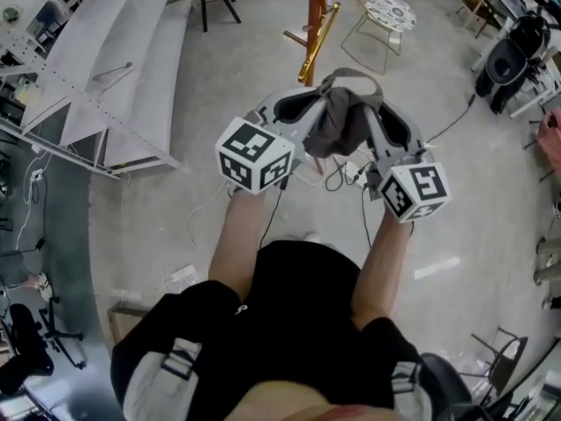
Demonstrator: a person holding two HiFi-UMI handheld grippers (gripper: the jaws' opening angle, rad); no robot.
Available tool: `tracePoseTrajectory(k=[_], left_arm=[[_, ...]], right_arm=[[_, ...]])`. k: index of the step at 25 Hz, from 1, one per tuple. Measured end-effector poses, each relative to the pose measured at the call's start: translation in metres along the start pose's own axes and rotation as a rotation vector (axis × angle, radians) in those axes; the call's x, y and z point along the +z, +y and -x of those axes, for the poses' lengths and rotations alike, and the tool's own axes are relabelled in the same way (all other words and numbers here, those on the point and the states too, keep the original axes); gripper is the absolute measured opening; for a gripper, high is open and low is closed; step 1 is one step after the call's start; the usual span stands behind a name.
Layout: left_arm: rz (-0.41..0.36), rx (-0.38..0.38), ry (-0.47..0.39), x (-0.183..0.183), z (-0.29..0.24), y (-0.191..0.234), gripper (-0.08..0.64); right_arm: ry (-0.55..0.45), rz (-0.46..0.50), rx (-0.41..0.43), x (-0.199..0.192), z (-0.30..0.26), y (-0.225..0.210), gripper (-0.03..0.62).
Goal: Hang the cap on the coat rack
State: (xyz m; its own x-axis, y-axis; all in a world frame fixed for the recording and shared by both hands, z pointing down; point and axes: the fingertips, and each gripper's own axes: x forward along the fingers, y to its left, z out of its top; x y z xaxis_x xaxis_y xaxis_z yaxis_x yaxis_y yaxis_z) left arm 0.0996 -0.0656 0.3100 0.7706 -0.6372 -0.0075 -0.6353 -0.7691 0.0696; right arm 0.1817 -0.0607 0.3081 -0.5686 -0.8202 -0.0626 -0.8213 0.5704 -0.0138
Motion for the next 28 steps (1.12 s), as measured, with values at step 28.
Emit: tracePoseTrajectory(k=[28], left_arm=[[-0.002, 0.166, 0.036, -0.015, 0.013, 0.011, 0.017]], right_arm=[[0.022, -0.042, 0.156, -0.016, -0.027, 0.011, 0.064]])
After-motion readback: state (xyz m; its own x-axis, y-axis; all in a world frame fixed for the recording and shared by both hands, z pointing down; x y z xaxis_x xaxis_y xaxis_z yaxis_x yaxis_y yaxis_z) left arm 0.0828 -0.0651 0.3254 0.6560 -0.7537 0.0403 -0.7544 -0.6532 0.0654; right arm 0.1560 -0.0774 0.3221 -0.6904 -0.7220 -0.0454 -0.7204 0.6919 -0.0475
